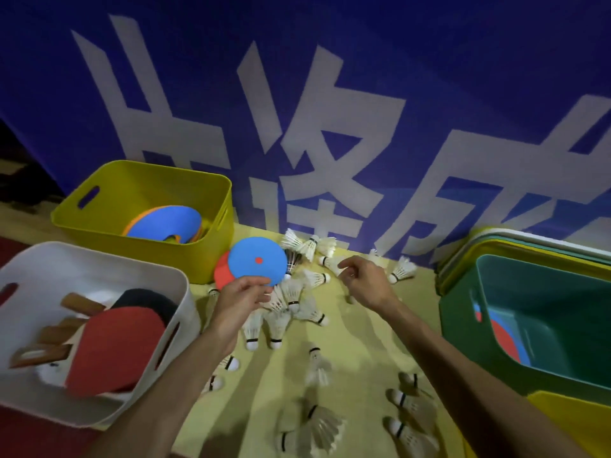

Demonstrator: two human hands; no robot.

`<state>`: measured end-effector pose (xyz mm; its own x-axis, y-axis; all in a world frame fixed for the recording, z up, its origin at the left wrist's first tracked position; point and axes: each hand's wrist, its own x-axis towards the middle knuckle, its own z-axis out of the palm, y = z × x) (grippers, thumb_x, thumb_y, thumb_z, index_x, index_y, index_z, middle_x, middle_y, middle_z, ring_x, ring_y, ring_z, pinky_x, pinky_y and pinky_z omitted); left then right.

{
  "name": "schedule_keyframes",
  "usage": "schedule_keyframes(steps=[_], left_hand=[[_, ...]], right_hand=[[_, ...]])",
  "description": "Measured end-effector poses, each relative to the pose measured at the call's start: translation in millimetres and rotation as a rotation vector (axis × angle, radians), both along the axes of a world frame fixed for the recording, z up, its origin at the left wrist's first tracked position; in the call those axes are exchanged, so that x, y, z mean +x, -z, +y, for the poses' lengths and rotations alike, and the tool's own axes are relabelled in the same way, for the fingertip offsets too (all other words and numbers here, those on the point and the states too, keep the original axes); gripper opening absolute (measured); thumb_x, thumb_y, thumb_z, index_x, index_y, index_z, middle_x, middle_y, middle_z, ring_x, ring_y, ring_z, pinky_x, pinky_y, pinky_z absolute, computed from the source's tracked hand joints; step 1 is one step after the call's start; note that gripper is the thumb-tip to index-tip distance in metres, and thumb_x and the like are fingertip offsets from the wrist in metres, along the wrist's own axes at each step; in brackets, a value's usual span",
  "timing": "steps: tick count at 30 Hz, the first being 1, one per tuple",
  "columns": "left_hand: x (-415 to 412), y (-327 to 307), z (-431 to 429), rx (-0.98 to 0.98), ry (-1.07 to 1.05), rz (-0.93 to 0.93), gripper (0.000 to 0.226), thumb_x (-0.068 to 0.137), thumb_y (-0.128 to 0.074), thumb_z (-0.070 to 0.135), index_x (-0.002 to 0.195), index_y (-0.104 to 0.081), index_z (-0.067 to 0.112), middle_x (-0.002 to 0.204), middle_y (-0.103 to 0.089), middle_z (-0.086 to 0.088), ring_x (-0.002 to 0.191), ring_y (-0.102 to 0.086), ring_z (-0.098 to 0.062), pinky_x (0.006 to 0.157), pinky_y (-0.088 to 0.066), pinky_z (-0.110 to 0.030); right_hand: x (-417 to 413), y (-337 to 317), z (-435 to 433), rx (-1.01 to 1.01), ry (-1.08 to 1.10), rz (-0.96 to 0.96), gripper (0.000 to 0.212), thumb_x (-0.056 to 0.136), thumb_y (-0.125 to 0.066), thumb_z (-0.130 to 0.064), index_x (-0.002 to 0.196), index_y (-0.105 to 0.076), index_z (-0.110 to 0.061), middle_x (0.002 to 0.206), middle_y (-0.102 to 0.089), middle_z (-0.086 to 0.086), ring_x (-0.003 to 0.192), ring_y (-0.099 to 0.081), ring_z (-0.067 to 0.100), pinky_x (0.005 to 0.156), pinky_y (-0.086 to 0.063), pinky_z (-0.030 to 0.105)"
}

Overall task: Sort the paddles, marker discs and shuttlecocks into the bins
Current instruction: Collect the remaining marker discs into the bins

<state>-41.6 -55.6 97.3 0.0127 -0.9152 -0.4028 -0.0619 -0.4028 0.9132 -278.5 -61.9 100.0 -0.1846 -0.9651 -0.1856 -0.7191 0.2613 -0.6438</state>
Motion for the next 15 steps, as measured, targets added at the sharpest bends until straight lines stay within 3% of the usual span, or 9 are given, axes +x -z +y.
schedule_keyframes(steps=[4, 10, 15], left_hand=[[35.5, 23.2, -11.1, 0.066, -0.022, -0.012, 0.019, 0.089, -0.054, 0.001, 0.085, -0.066, 0.014, 0.089, -0.069, -0.006, 0.086, -0.064, -0.023, 0.077, -0.048, -0.031], [60.8, 58.3, -19.3, 0.141, -0.057, 0.007, 0.014, 0.091, -0.055, 0.004, 0.095, -0.067, 0.01, 0.104, -0.067, -0.01, 0.093, -0.065, -0.024, 0.07, -0.048, -0.022], [64.0, 73.8, -25.2, 0.169, -0.148, 0.038, 0.014, 0.089, -0.055, 0.003, 0.096, -0.066, 0.008, 0.095, -0.068, -0.011, 0.088, -0.066, -0.022, 0.075, -0.051, -0.024]], right_hand=[[56.2, 20.6, -26.4, 0.102, -0.014, -0.06, 0.029, 0.09, -0.047, -0.014, 0.113, -0.064, -0.013, 0.112, -0.068, 0.009, 0.095, -0.065, 0.025, 0.087, -0.054, 0.04], [114.8, 63.6, -49.1, 0.265, 0.026, -0.129, 0.031, 0.086, -0.053, -0.015, 0.116, -0.061, -0.01, 0.107, -0.068, 0.009, 0.091, -0.066, 0.024, 0.082, -0.055, 0.034], [116.7, 86.2, -84.1, 0.277, 0.097, -0.04, 0.031, 0.087, -0.058, -0.019, 0.116, -0.061, -0.009, 0.115, -0.066, 0.011, 0.099, -0.063, 0.025, 0.08, -0.048, 0.029]])
